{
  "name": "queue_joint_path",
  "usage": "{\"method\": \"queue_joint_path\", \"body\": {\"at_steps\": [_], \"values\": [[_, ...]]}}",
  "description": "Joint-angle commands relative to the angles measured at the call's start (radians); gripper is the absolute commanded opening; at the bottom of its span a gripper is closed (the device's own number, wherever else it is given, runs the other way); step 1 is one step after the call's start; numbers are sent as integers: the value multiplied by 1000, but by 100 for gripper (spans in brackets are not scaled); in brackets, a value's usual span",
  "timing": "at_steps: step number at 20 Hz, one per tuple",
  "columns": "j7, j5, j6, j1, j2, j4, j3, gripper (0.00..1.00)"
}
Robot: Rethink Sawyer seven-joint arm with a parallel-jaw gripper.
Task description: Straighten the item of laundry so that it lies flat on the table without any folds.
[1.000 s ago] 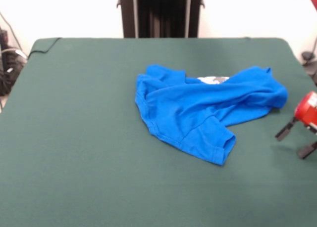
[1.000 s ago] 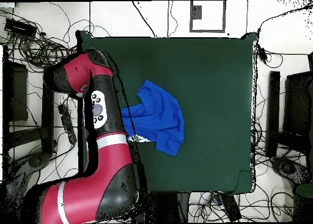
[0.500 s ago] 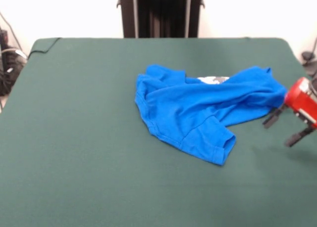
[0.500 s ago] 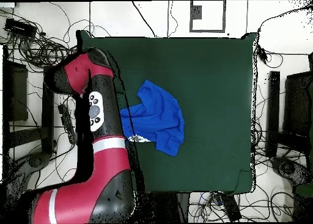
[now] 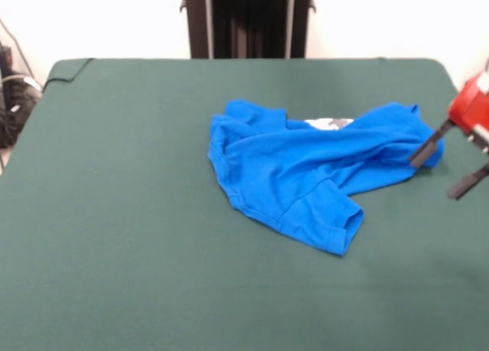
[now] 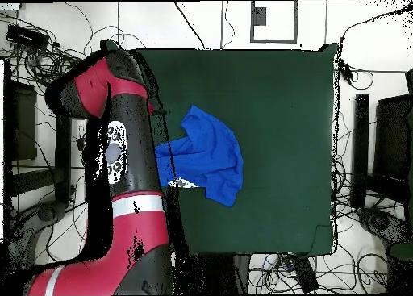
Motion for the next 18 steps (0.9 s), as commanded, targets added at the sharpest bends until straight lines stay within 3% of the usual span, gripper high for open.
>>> {"method": "queue_joint_path", "body": {"at_steps": [1,8,18], "values": [[105,23,-65,-19,-5,174,1,100],[106,-41,-191,-45,49,179,-30,100],[58,-41,-300,-88,75,203,-46,100]]}}
